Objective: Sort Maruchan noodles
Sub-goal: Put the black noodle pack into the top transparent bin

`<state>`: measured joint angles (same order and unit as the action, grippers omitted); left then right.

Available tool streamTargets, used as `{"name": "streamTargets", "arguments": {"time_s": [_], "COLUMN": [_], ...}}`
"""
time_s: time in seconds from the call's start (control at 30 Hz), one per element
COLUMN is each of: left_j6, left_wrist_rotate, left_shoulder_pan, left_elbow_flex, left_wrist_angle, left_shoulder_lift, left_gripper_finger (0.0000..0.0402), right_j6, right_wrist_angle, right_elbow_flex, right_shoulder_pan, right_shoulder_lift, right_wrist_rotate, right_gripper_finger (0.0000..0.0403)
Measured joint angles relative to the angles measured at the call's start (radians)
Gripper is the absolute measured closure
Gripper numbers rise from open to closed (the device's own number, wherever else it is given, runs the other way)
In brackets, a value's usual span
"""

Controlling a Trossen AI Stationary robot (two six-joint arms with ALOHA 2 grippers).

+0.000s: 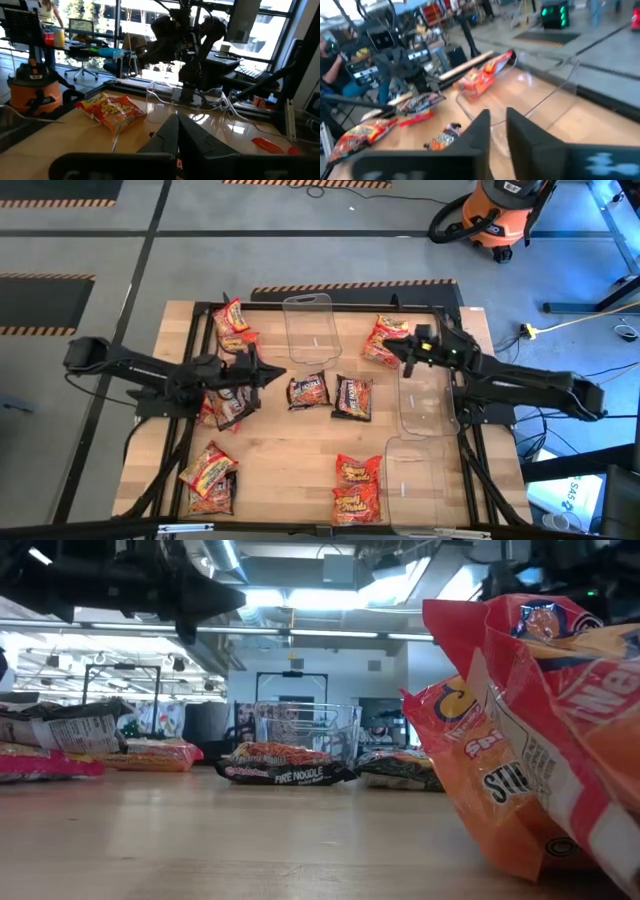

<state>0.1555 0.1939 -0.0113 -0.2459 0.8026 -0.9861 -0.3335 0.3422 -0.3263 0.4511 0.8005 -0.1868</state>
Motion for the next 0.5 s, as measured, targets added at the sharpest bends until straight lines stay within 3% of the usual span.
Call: {"name": "streamTargets", "arguments": {"time_s": [0.3,0.5], "left_j6": [0.001,0.024], "left_wrist_rotate": [-0.002,-0.002], "left_shoulder_pan": [0.0,0.0], "left_elbow_flex": [0.0,0.0], "left_wrist_angle": [0.047,0.061], "left_shoulder_lift": [-0.08,-0.11], "left_gripper_finger": [0.0401,0.0401], "right_j6": [0.057,0.08], "right_wrist_angle": [-0.02,-0.176], "right_elbow_flex": [-0.177,-0.303], "right_shoulder_pan": [0.0,-0.002], "right_shoulder_lift": [0.281,0.401], "right_wrist_rotate": [-0.185,-0.236], "right_gripper_finger": [0.0174,0.0116]}}
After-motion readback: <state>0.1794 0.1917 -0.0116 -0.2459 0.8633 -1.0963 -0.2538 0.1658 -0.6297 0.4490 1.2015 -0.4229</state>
